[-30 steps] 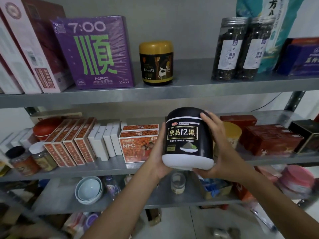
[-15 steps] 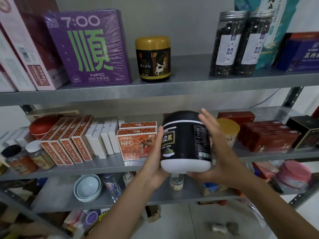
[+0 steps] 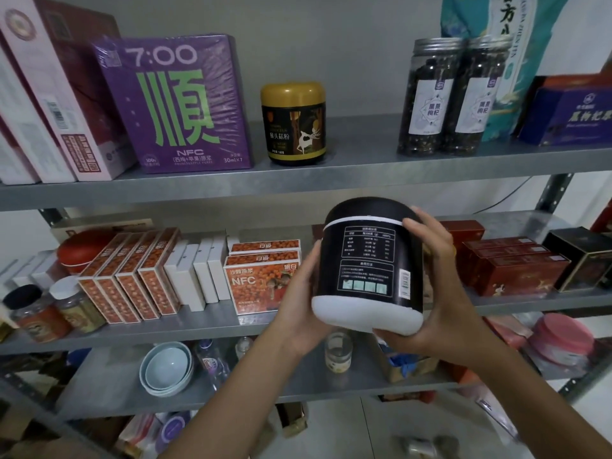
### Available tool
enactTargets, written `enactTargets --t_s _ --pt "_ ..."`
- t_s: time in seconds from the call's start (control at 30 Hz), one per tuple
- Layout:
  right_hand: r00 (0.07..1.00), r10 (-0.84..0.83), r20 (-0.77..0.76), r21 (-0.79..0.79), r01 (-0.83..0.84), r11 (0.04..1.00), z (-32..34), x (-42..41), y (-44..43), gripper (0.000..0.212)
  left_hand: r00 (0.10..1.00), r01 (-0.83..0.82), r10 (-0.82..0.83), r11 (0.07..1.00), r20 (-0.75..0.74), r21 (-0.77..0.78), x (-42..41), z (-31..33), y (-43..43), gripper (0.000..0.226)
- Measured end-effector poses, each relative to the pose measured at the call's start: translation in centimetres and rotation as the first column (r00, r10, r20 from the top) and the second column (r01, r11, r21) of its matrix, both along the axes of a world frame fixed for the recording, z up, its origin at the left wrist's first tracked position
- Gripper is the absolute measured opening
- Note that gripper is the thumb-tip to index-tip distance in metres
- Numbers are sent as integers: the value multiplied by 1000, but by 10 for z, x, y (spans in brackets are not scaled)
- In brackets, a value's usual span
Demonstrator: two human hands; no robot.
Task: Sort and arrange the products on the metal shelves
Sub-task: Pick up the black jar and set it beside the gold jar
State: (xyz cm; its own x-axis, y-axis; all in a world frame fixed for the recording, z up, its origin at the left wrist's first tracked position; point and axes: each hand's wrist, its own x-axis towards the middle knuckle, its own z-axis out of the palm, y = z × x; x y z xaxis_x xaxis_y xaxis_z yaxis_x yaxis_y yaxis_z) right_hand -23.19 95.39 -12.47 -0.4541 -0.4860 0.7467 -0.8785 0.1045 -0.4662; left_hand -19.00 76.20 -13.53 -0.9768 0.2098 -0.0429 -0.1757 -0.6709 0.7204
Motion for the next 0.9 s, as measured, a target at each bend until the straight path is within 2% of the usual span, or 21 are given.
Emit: enactTargets --t_s 0.07,0.13,0.2,0.27,0.37,0.47,0.6,0.7,0.83,0.9 --pt "1000 4 -5 43 -4 999 3 0 6 112 994 -110 107 985 -35 -135 -1 11 -5 67" --pt "999 -28 -20 97 30 995 4 2 6 109 988 -140 120 955 -93 -260 -1 15 -1 77" --pt "999 -46 -21 122 48 991 3 6 1 106 986 -150 117 929 -115 -338 1 17 5 73" --pt "999 -38 -20 108 40 993 4 8 -4 106 984 -170 145 938 -103 -302 2 16 8 64" --pt "999 -25 -34 74 27 997 7 8 -9 116 991 -134 132 988 -29 -75 1 12 10 52" --pt "1000 -6 -5 21 6 1000 10 8 -12 122 996 -89 87 991 27 101 -1 3 14 64" --pt "975 92 203 -14 -91 996 2 6 -4 132 999 13 -7 980 -32 199 -1 0 15 72" --pt "950 136 281 10 -145 989 1 5 1 136 998 41 -32 982 -48 184 1 3 20 72" --pt "982 49 182 11 -52 999 8 7 -2 123 999 50 -50 986 -8 160 -3 1 17 67" --pt "993 11 116 -33 -7 999 12 10 -2 115 1000 -10 11 999 -13 42 -4 1 14 66"
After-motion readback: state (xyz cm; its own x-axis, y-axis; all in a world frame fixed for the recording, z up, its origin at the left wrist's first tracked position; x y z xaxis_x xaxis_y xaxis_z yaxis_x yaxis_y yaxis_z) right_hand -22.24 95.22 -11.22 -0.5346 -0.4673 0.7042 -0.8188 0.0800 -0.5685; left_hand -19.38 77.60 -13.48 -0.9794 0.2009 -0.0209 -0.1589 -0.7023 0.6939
